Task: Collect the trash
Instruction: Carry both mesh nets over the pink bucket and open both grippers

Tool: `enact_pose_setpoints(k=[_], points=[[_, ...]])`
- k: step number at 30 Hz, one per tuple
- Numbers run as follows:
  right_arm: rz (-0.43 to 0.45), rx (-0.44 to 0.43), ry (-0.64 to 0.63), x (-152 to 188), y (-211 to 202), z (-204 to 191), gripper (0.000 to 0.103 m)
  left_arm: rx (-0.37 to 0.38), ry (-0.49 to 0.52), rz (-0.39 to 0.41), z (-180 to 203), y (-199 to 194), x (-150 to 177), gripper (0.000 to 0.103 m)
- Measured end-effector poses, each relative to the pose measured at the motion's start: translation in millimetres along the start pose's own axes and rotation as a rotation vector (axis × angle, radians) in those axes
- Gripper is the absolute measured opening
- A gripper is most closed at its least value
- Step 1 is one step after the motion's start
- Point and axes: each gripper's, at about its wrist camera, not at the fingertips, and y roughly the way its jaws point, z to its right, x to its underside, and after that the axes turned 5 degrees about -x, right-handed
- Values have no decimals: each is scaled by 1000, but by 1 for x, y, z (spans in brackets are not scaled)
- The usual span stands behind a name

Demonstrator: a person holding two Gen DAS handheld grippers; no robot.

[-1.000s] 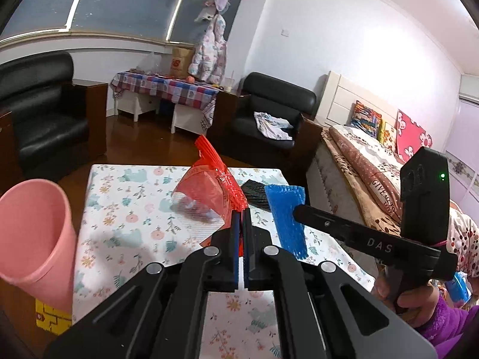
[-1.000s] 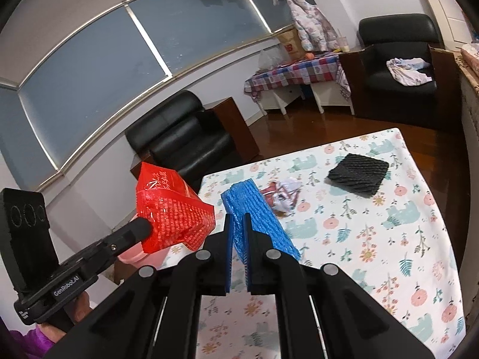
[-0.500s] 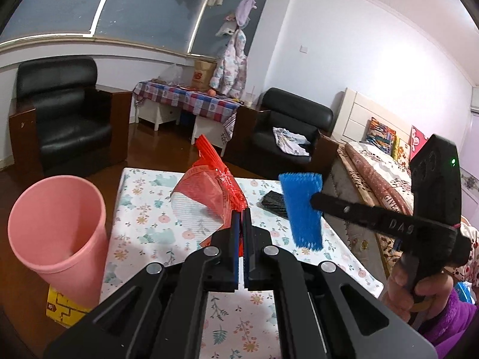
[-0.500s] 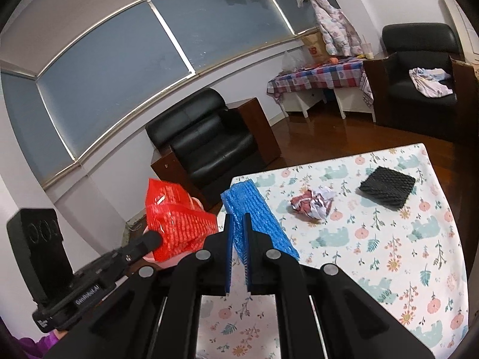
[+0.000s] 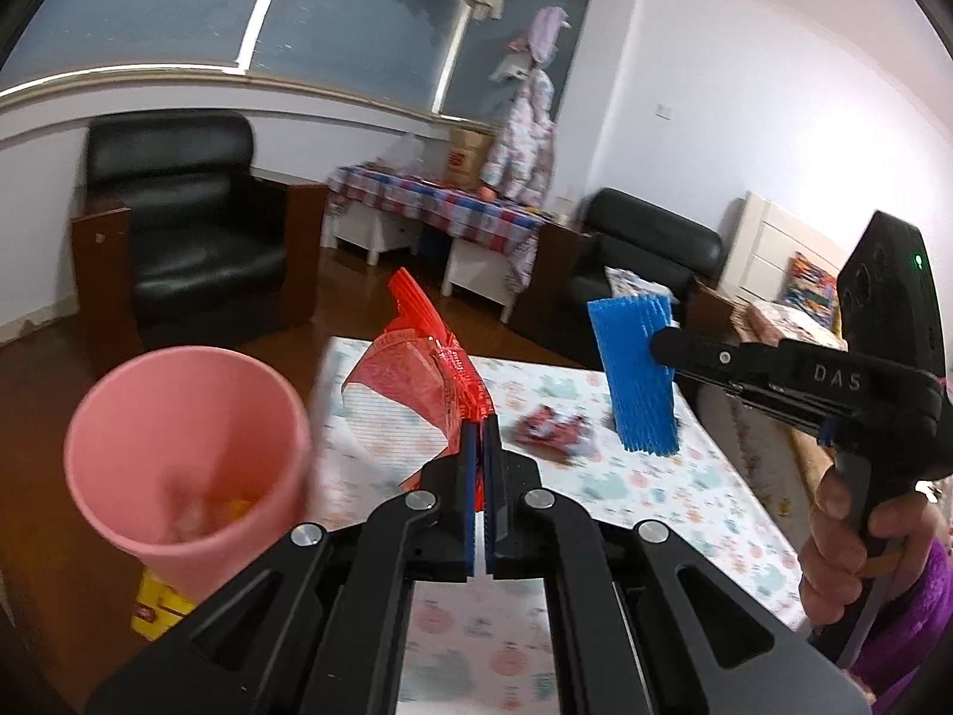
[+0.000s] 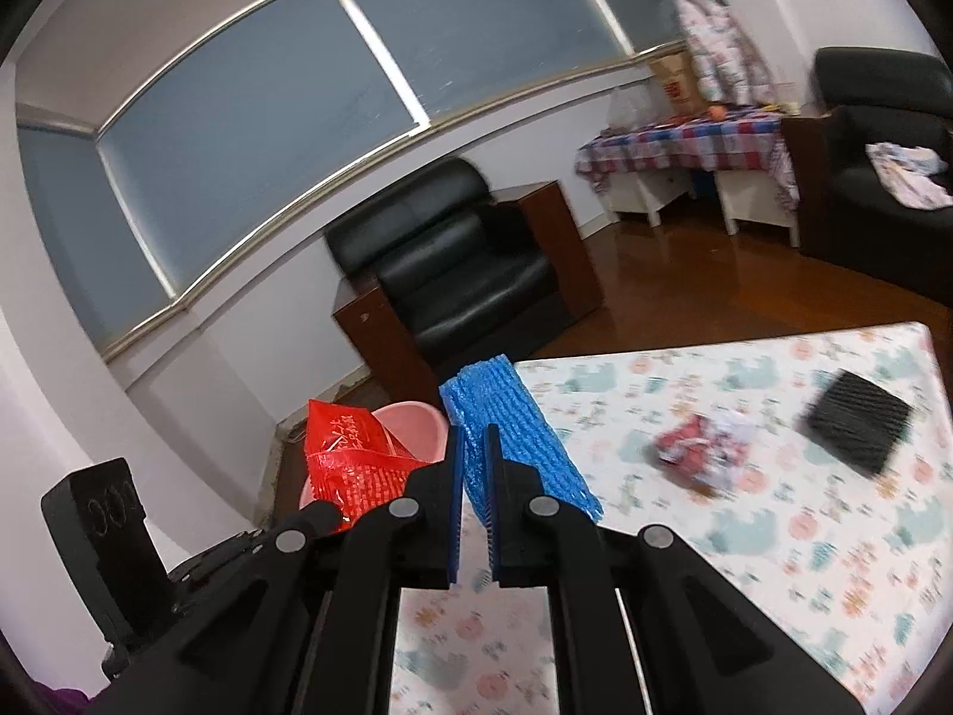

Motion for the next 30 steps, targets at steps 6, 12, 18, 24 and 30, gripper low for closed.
enact_pose_setpoints(k=[6, 12, 18, 24, 30], points=[[-40, -128, -27, -12, 65, -34, 6, -115, -30, 28, -45, -6, -7, 1], [-110, -224, -50, -6, 137, -65, 6, -205, -79, 2, -89, -4, -5, 1], [-169, -242, -40, 13, 189, -79, 6, -238, -113, -46, -117, 8, 0, 1], [-212, -219, -36, 31, 221, -78, 7, -274, -107, -72, -126, 18, 4, 1], [-240, -205, -15, 40, 232, -70, 18, -304, -138, -131, -140, 28, 10, 1]])
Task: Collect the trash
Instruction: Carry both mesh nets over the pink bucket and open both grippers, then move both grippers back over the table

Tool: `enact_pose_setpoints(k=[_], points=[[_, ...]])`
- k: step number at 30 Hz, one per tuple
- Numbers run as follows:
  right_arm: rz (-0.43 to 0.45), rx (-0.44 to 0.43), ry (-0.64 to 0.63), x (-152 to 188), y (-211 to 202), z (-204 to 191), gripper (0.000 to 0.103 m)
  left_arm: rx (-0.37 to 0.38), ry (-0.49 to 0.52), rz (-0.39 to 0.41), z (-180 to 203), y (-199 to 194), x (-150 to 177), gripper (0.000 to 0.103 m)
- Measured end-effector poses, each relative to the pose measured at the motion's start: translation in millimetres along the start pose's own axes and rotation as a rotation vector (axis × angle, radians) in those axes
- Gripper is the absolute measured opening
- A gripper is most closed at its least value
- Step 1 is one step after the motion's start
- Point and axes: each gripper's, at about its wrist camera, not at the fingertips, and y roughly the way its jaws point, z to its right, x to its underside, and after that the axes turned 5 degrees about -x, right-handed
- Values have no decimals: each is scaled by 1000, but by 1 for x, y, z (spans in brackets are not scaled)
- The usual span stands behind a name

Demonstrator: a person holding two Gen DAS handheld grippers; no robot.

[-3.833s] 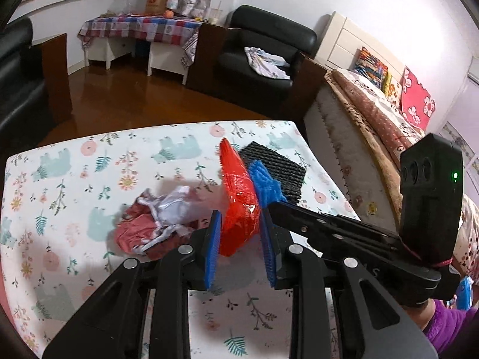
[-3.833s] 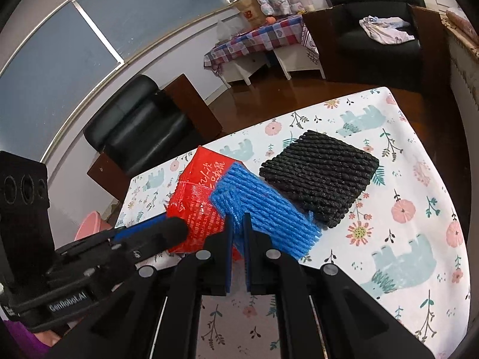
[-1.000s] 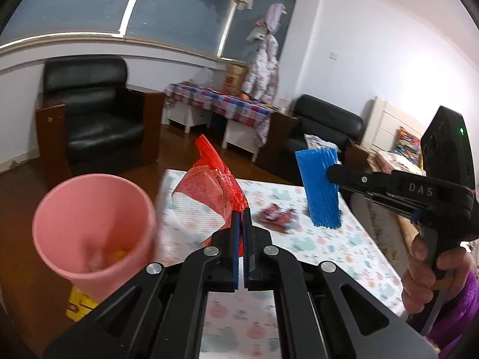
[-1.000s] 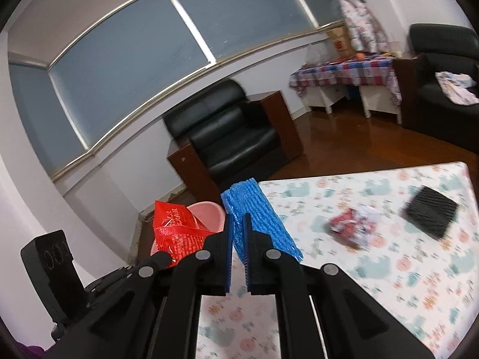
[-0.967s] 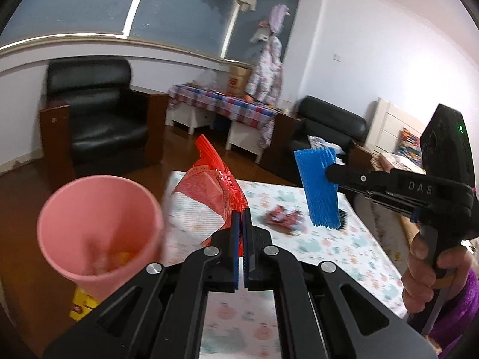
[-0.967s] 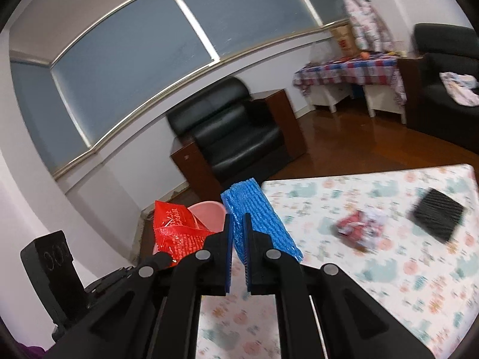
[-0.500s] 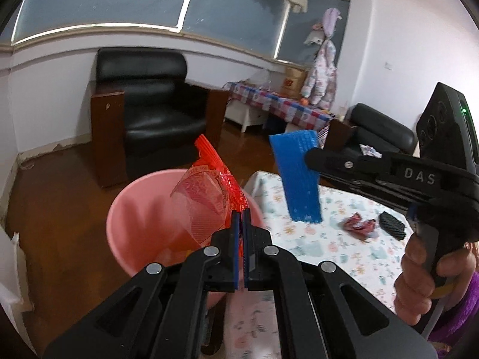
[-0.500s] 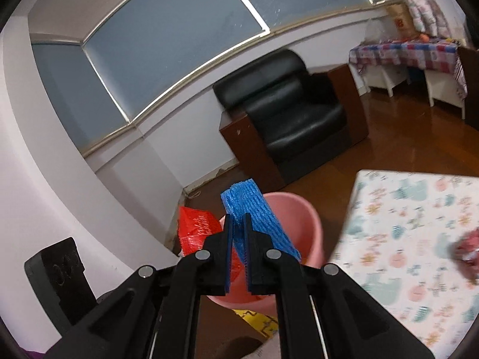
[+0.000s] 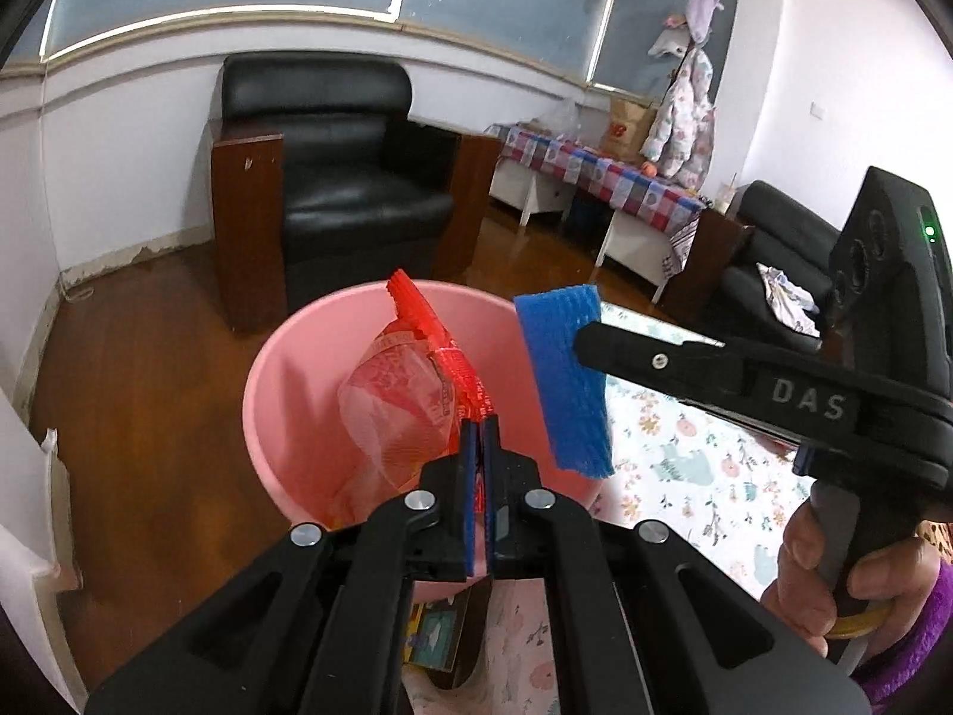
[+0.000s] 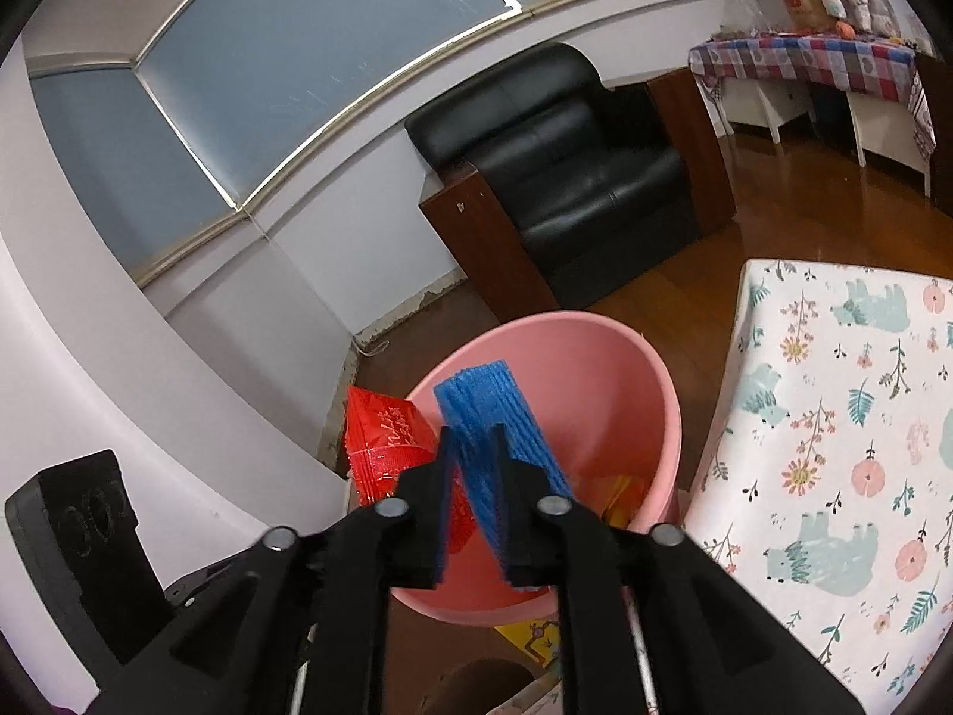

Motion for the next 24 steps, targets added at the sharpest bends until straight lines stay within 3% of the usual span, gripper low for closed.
enact_pose_setpoints(k=[2, 7, 11, 24], points=[[-9, 4, 6, 1, 1, 4, 32, -7, -13, -23, -4, 4, 0, 2], [-20, -5, 9, 4, -1, 9, 36, -3, -58, -72, -14, 13, -1, 5], [-23, -1, 5, 5, -5, 9, 38, -8, -57, -70, -15, 12, 0, 31], [2, 34, -24, 17, -38, 7, 40, 5, -68, -47, -9, 1, 2, 32]])
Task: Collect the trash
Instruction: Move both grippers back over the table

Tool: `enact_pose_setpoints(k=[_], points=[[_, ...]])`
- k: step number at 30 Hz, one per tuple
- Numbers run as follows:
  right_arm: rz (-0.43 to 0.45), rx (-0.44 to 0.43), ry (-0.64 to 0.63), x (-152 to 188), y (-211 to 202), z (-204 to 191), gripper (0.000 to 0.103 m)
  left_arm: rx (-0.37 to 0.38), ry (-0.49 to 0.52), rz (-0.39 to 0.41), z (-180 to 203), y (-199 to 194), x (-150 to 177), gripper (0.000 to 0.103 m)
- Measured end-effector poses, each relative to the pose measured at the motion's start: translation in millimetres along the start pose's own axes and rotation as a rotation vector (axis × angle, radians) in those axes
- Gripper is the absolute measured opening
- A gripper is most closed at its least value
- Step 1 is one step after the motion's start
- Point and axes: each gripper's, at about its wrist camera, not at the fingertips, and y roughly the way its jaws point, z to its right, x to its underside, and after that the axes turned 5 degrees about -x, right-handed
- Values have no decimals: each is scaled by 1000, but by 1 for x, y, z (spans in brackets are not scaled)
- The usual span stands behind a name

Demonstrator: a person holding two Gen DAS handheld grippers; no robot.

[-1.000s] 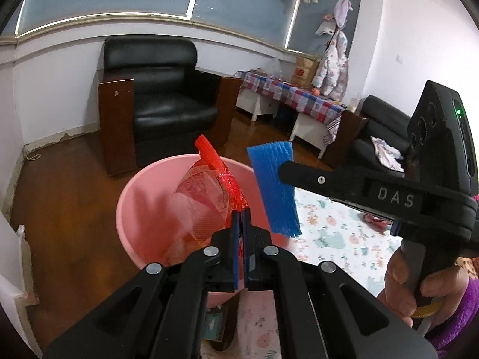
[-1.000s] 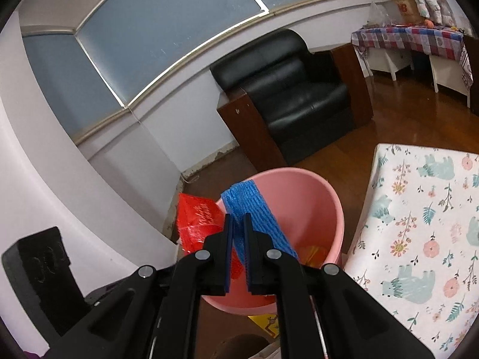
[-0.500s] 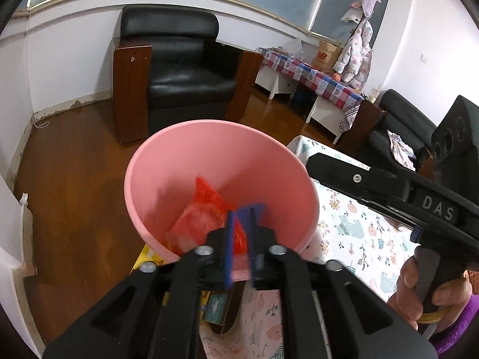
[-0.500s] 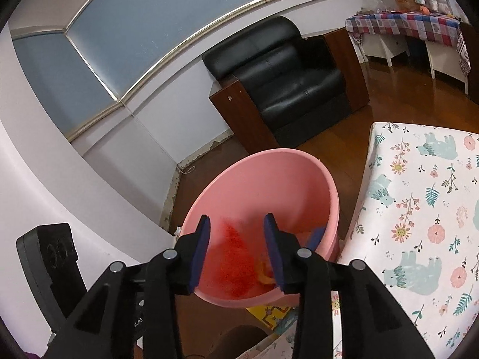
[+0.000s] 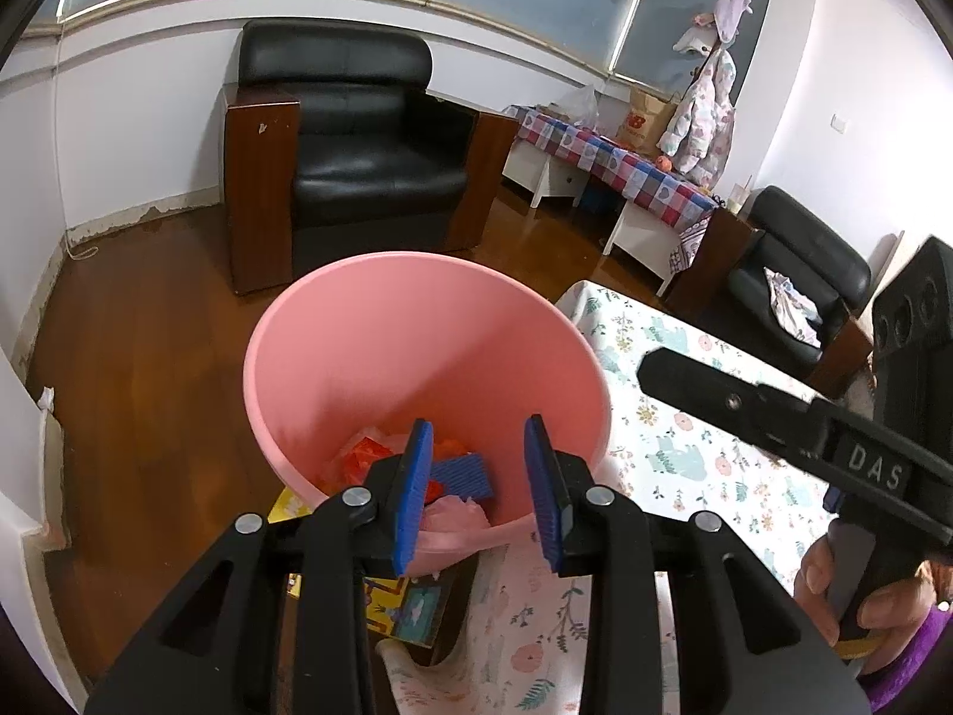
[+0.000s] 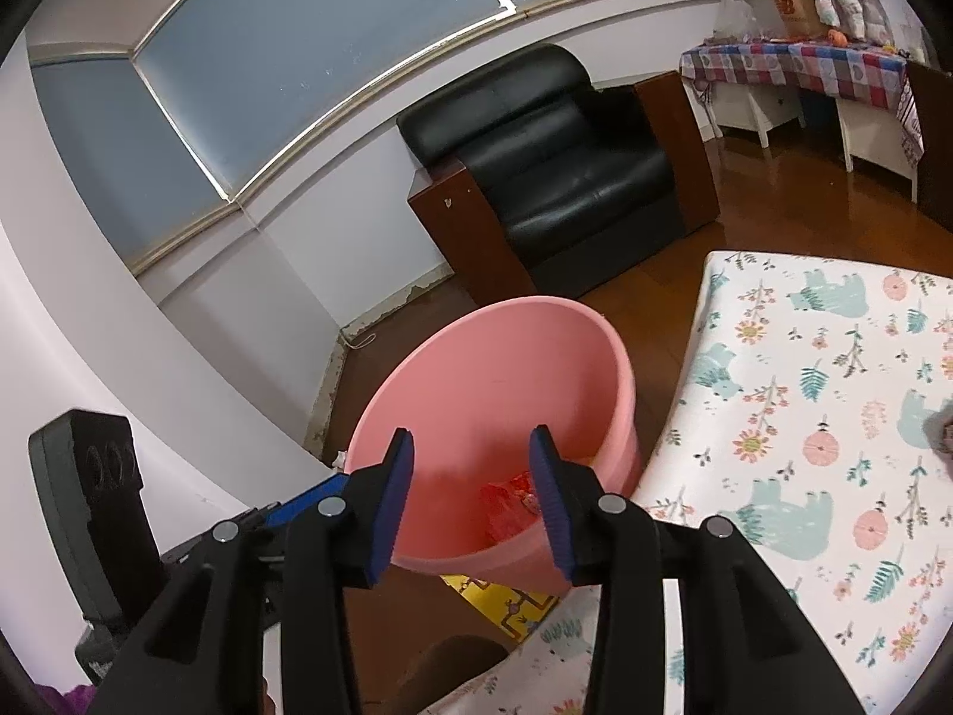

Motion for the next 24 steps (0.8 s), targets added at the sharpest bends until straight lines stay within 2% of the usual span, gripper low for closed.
enact_pose_setpoints(k=[5, 12, 18, 24], points=[[12, 32, -32, 7, -19, 1, 41, 2, -33, 8, 1, -6, 1, 32], [15, 96, -25, 22, -51, 20, 41, 24, -16, 10, 21, -13, -3, 32], [27, 187, -32, 36, -92, 43, 41, 29, 23, 38, 53, -18, -5, 32], [53, 266, 31, 52, -140, 80, 41, 77, 69, -8, 91, -7, -2, 32]])
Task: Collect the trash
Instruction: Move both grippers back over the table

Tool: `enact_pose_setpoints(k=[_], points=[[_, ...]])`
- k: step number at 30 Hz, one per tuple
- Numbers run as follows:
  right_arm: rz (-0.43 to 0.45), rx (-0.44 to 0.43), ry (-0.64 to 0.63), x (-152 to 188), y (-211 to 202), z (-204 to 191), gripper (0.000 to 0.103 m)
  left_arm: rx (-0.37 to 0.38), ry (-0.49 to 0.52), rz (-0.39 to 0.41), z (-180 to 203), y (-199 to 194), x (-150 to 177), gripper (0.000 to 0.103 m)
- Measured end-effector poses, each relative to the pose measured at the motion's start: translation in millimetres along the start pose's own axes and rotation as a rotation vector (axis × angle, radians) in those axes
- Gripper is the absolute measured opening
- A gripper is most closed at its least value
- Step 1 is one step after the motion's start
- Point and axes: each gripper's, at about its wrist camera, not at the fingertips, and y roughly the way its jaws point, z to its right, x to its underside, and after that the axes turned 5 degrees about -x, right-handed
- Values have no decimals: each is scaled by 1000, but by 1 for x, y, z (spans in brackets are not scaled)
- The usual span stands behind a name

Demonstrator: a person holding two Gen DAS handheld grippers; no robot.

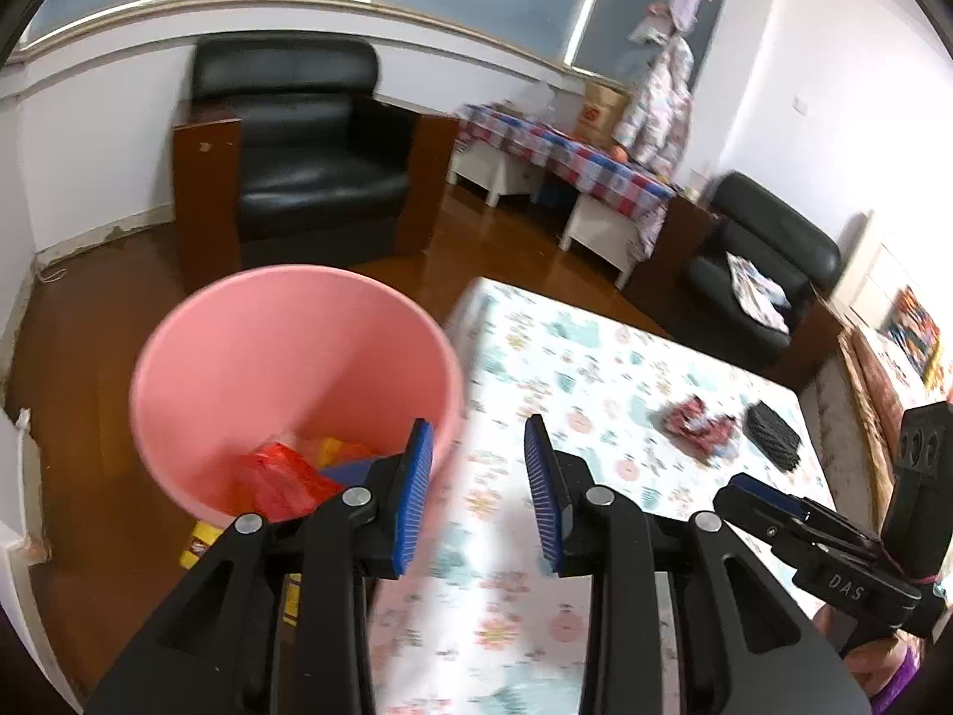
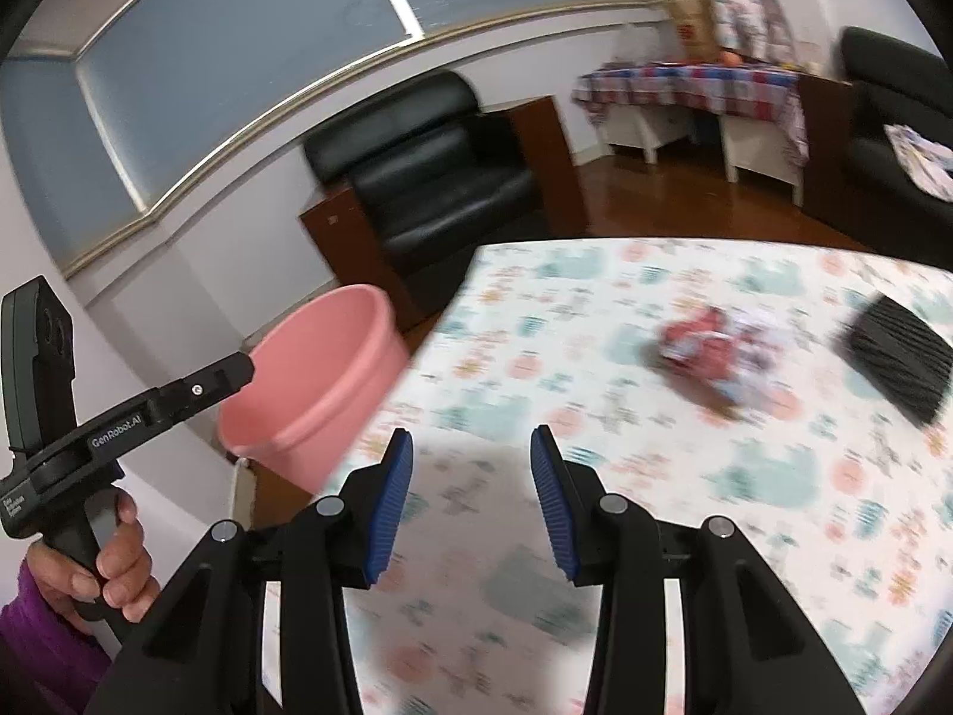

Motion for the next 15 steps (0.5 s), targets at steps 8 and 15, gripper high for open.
enact_pose_setpoints(k=[8, 15], points=[[34, 152, 61, 12, -46, 72, 41, 142, 45, -107, 61, 28, 6, 32], [80, 238, 105, 6, -70, 117, 41, 245, 43, -205, 111, 59, 8, 32]])
